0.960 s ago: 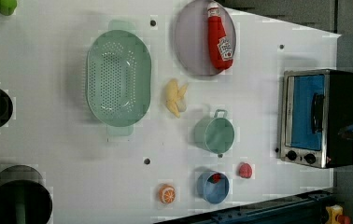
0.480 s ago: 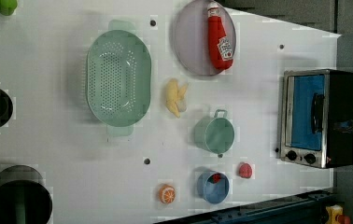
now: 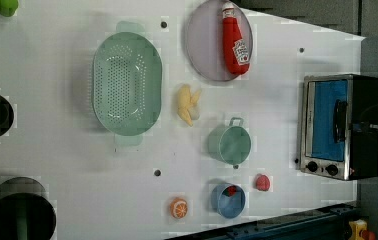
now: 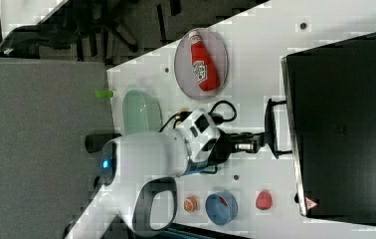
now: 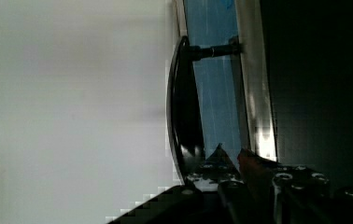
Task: Flap open oven.
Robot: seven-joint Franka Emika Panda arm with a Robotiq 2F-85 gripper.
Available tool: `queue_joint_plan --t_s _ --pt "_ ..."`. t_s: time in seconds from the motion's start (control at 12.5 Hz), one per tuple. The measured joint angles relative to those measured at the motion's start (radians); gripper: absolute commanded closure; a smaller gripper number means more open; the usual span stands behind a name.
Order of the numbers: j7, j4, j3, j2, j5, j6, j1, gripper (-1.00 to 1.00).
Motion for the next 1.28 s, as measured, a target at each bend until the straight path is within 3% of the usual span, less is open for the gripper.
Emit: queue_joint_plan --t_s 0.32,0.8,1.04,1.28 --pt "-0.027 -0.008 -0.008 0.088 0.000 0.068 0.008 0.65" --pt "-0.028 -0.010 -0.002 0.100 -0.009 0.100 0.007 0.65" --pt "0.011 -0.018 0.023 0.107 -0.063 0.102 0.013 0.65" --pt "0.130 -0.033 0.075 0.110 -0.201 0.094 0.024 0.65"
